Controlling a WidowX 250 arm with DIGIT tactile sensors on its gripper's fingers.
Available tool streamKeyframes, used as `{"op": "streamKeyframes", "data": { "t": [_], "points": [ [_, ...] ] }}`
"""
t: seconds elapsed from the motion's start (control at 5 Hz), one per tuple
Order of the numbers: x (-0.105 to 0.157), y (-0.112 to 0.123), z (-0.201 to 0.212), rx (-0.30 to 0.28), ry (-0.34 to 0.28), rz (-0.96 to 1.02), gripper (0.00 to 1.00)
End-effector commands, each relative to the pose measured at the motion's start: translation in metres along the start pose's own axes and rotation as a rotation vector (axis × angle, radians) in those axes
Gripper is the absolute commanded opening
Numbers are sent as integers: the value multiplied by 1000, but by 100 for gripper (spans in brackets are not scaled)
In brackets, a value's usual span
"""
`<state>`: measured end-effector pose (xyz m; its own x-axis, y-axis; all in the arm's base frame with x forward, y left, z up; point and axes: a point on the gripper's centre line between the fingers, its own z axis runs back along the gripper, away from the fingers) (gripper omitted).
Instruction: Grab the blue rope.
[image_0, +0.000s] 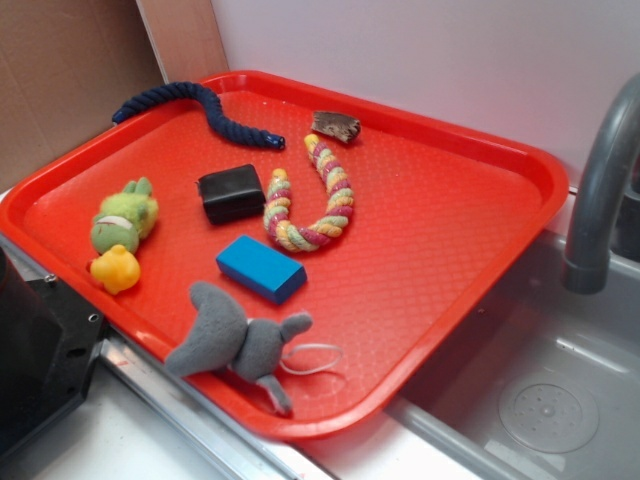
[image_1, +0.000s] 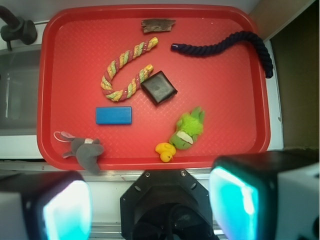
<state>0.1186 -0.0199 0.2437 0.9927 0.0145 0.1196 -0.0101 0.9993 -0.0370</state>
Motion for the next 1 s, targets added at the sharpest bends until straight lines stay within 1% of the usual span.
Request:
{"op": "streamKeyframes", "data": {
  "t": [0.0, 0.2, 0.4, 0.6, 0.8],
  "points": [
    [0, 0, 0, 0, 0, 0, 100],
    [35, 42, -53, 71, 24, 203, 100],
    [65, 75, -76, 104, -65, 443, 100],
    [80, 120, -89, 166, -173, 687, 100],
    [80, 158, -110, 164, -194, 941, 100]
  ]
}}
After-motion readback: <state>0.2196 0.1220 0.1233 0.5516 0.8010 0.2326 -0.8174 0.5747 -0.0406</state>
